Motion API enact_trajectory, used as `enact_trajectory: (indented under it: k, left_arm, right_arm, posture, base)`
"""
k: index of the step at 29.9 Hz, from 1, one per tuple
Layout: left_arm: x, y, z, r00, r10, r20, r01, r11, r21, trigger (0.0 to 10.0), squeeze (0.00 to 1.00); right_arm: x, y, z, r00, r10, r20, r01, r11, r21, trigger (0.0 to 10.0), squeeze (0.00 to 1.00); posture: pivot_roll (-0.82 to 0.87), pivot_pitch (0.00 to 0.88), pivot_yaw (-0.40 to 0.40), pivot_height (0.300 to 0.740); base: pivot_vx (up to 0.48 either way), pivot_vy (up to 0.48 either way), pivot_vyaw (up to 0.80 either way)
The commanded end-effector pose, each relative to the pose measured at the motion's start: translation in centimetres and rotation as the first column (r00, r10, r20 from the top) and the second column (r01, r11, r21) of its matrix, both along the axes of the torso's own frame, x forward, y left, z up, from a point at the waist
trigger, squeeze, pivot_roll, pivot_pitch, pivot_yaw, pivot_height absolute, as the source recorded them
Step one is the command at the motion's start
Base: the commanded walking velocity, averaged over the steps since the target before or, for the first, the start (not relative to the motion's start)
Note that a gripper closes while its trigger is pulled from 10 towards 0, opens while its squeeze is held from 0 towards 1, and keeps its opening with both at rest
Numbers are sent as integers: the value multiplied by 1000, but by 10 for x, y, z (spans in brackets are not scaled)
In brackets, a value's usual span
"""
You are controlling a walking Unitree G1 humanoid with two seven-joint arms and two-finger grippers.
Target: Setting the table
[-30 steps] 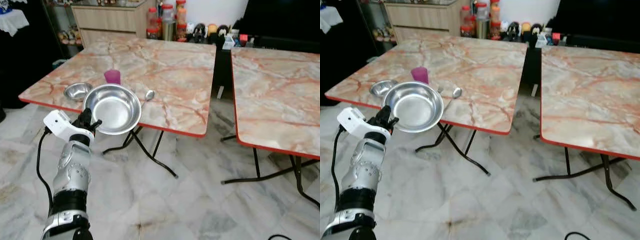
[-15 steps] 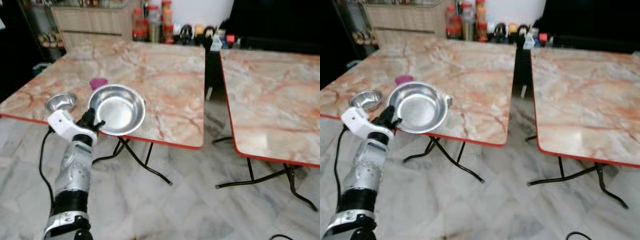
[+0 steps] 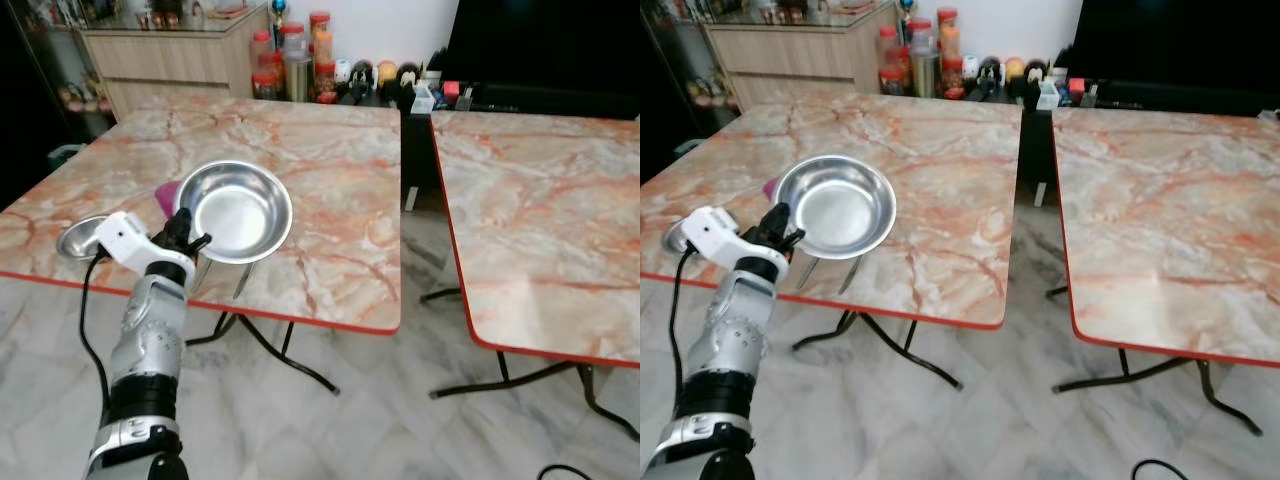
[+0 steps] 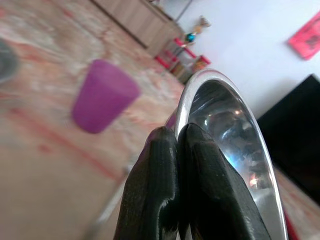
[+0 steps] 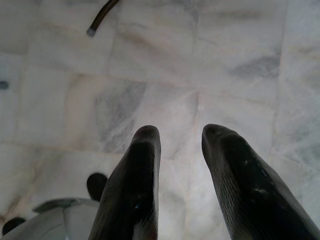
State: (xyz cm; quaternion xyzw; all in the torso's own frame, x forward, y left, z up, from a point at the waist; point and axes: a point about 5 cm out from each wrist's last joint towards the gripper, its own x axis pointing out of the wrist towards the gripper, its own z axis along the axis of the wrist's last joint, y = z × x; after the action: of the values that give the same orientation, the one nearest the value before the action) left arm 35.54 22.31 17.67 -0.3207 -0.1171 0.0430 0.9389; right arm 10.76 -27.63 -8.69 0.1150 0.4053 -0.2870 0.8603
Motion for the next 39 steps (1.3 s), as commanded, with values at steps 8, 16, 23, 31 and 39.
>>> enact_trajectory:
  k: [8, 16, 23, 31, 39]
  left_arm:
    - [-1, -1, 5, 1000, 3, 25, -4, 1000, 13, 10000, 0]
    - [-1, -1, 5, 1000, 2, 22, -2, 1000, 19, 10000, 0]
    - [0, -2, 6, 1000, -1, 24, 1, 1000, 24, 10000, 0]
    - [1, -3, 5, 1000, -3, 25, 2, 1000, 22, 10000, 0]
    - [2, 2, 7, 1000, 3, 26, -3, 1000, 24, 10000, 0]
  right_arm:
    - [-5, -2, -1, 1000, -11, -8, 11, 1000, -1, 10000, 0]
    - [-6, -2, -1, 1000, -12, -8, 12, 1000, -2, 10000, 0]
    - [-6, -2, -1, 1000, -1, -12, 1, 1000, -5, 10000, 0]
    - [-4, -4, 0, 1000, -2, -11, 2, 1000, -8, 10000, 0]
    - [-4, -2, 0, 1000, -4, -4, 4, 1000, -9, 10000, 0]
  posture:
    - [85, 106, -6, 740]
    - [86, 107, -6, 740]
    - [85, 106, -8, 740]
    - [60, 101, -17, 740]
    - [10, 91, -7, 740]
  base:
    - [0, -301, 0]
    - [0, -347, 0]
    - [0, -352, 0]
    - [0, -358, 0]
    - [0, -363, 0]
